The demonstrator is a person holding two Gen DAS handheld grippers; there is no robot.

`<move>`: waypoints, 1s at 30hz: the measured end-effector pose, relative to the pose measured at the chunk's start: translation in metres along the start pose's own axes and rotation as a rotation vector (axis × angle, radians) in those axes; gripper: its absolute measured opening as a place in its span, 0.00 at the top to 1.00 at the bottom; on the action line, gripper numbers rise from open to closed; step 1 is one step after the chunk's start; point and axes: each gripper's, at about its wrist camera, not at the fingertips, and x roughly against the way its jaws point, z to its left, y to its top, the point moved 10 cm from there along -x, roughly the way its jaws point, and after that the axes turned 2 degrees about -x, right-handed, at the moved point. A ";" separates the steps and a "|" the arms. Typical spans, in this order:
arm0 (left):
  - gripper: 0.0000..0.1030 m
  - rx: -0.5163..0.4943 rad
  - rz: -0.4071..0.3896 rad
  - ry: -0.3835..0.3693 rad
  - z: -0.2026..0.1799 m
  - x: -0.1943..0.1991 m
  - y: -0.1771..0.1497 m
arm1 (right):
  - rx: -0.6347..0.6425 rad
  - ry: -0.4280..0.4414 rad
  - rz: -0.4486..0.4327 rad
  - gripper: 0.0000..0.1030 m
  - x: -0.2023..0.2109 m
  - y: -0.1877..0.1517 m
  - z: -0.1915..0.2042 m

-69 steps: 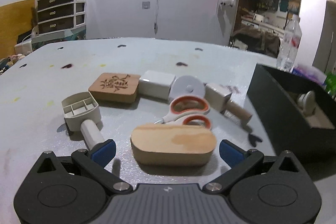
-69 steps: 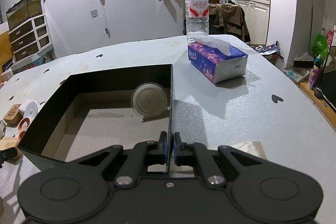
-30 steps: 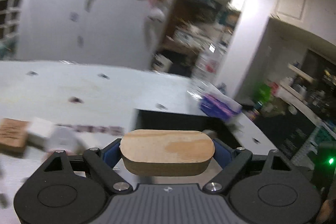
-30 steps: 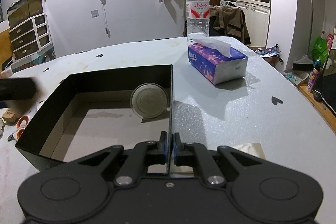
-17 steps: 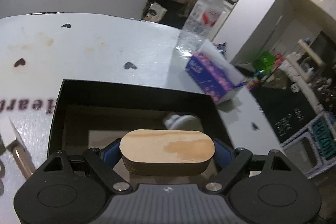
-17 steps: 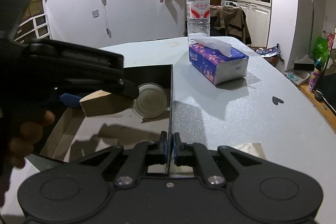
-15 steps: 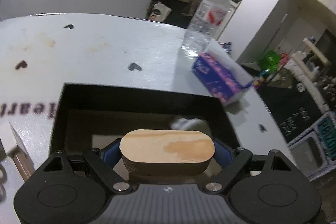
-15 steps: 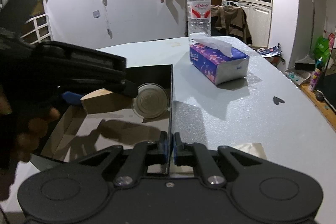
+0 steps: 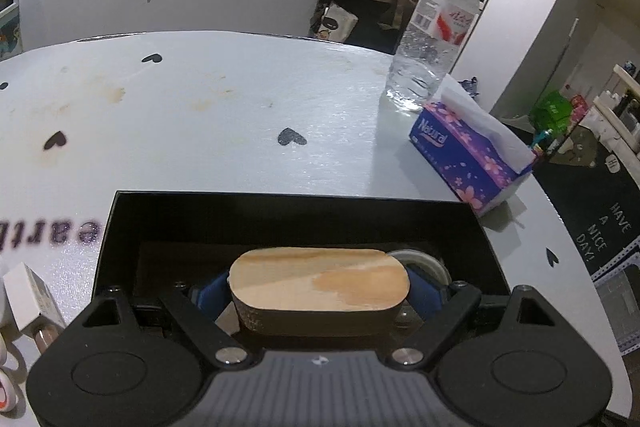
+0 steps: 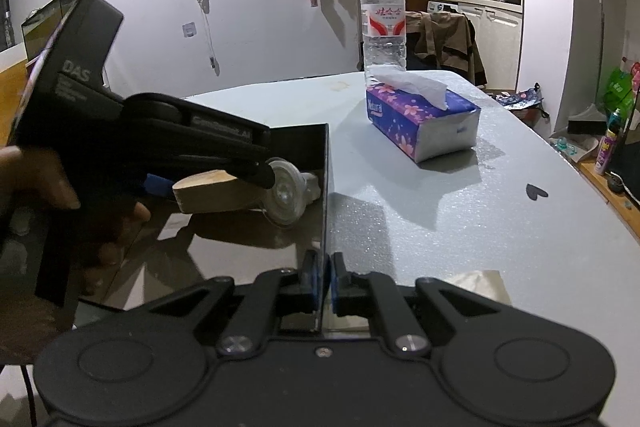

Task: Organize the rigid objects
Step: 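Carry the wooden oval box with the left gripper into the black box and release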

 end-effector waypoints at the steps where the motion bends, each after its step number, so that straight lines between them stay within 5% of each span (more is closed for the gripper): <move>1: 0.13 0.003 0.005 0.005 0.000 -0.002 0.000 | 0.000 0.001 0.000 0.93 0.000 0.000 0.000; 9: 0.04 -0.017 0.036 0.003 -0.006 -0.001 -0.003 | -0.005 0.009 0.005 0.93 -0.001 0.001 -0.001; 30: 0.00 -0.074 -0.045 -0.080 -0.023 0.078 -0.011 | -0.004 0.006 0.015 0.94 -0.003 0.001 -0.001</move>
